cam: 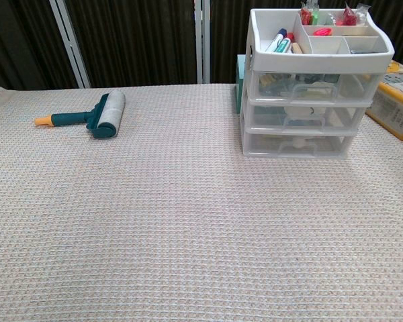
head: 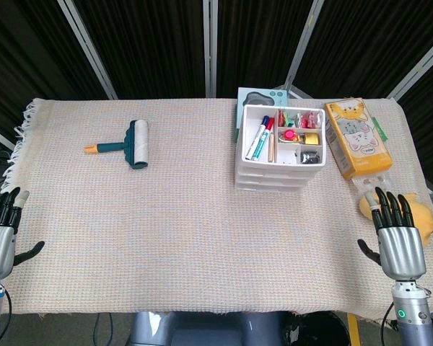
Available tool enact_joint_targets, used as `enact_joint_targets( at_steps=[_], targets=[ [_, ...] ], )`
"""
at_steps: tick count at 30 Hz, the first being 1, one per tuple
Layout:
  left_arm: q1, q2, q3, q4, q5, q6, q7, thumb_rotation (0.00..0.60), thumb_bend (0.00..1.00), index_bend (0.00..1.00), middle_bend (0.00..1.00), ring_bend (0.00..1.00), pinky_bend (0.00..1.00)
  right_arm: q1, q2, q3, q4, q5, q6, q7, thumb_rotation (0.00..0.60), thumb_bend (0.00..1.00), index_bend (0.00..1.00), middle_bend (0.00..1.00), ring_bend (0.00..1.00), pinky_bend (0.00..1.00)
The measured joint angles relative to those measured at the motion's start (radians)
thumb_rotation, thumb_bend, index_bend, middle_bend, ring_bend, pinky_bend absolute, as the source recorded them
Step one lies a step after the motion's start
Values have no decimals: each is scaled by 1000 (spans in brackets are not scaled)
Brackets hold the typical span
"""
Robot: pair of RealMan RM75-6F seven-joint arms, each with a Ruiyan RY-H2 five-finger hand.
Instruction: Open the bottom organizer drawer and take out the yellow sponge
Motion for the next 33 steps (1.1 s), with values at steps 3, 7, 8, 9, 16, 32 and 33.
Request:
enact_joint_targets(
  at_steps=[3, 7, 8, 9, 16, 32, 33],
  targets=[
    [1, -2, 1, -1, 1, 2, 5, 600, 68, 0, 0, 0, 0, 0, 2, -3, 0, 1, -5, -3, 600, 90, 0, 0, 0, 0],
    [2, -3, 2, -4, 7, 9, 9, 600, 68, 0, 0, 0, 0, -1, 2, -5, 0, 0, -6, -3, 600, 90, 0, 0, 0, 0],
    [3, -3, 3, -4, 7, 10, 8, 600, 68, 0, 0, 0, 0, -1, 3, -6, -2, 0, -6, -3, 600, 90, 0, 0, 0, 0],
    [4, -3, 3, -4, 7, 10, 7, 600, 68, 0, 0, 0, 0, -1, 3, -6, -4, 0, -7, -4, 600, 90, 0, 0, 0, 0],
    [4, 4, -1, -3, 1, 10, -15, 600, 68, 0, 0, 0, 0, 0, 4, -5, -12, 5, -12, -10, 600, 90, 0, 0, 0, 0],
    [12, 9, 0, -3, 0, 19, -26, 600, 68, 0, 0, 0, 0, -1, 8, -11, -15, 3, -18, -9, 600, 90, 0, 0, 0, 0],
    [12, 9, -1, -3, 0, 19, -27, 600, 68, 0, 0, 0, 0, -1, 8, -11, -15, 3, -19, -10, 600, 90, 0, 0, 0, 0]
  ],
)
